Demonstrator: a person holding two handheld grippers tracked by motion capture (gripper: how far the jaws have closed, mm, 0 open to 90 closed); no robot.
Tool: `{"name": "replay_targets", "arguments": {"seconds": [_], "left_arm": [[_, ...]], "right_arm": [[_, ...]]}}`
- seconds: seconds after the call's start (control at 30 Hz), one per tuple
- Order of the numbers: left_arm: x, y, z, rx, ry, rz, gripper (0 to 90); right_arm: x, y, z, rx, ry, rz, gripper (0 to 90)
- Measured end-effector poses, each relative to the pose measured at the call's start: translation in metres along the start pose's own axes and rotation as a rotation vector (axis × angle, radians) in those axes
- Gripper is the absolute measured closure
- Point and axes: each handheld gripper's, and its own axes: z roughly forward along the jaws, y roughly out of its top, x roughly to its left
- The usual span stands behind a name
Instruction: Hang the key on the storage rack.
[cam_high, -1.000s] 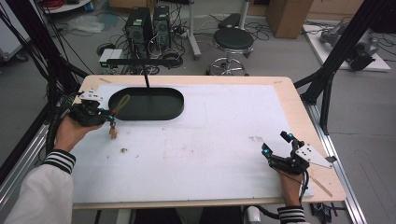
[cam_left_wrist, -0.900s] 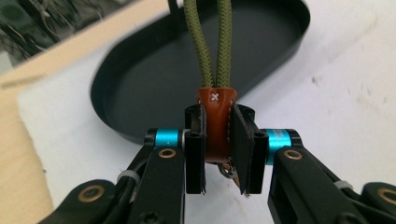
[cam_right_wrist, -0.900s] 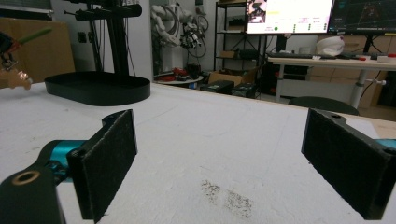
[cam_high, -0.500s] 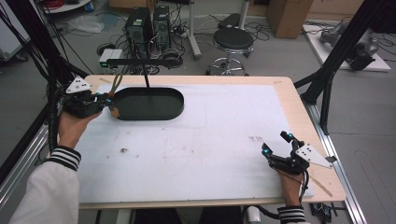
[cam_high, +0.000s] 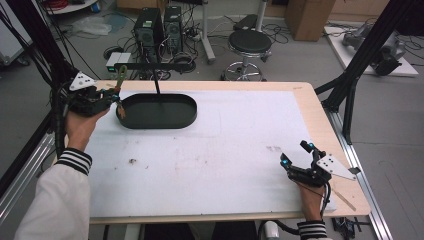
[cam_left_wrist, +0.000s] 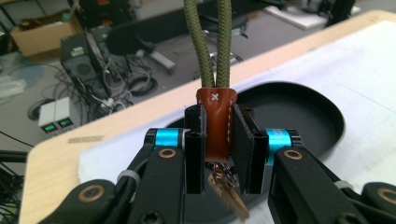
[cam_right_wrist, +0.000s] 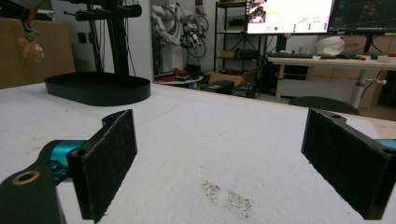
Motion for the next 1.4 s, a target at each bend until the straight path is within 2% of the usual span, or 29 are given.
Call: {"name": "replay_targets", "arguments": {"seconds": [0.17,0.63,0.73,1.1,1.3,1.4], "left_arm": [[0.012,-0.004,0.004,-0.007,0.041,-0.037,75.5],[0.019,-0.011,0.021,-0.01,0.073,-0.054,75.4],[0.021,-0.012,0.024,-0.017,0.069,-0.074,75.4],[0.022,-0.016,0.035,0.005,0.093,-0.072,75.4],[0.02,-0.012,0.041,0.019,0.101,-0.047,75.4],[0.02,-0.012,0.043,0.022,0.104,-0.054,75.4]], "right_arm": [[0.0,0.0,0.0,0.0,-0.001,-0.005,9.5],[-0.001,0.0,0.0,-0.004,-0.001,-0.01,9.5],[-0.001,0.0,0.0,-0.004,-0.001,-0.011,9.5],[-0.001,0.0,0.0,-0.004,0.0,-0.009,9.5],[0.0,0.0,0.0,-0.004,0.0,-0.005,9.5],[0.0,0.0,0.0,-0.003,-0.001,-0.003,9.5]]}}
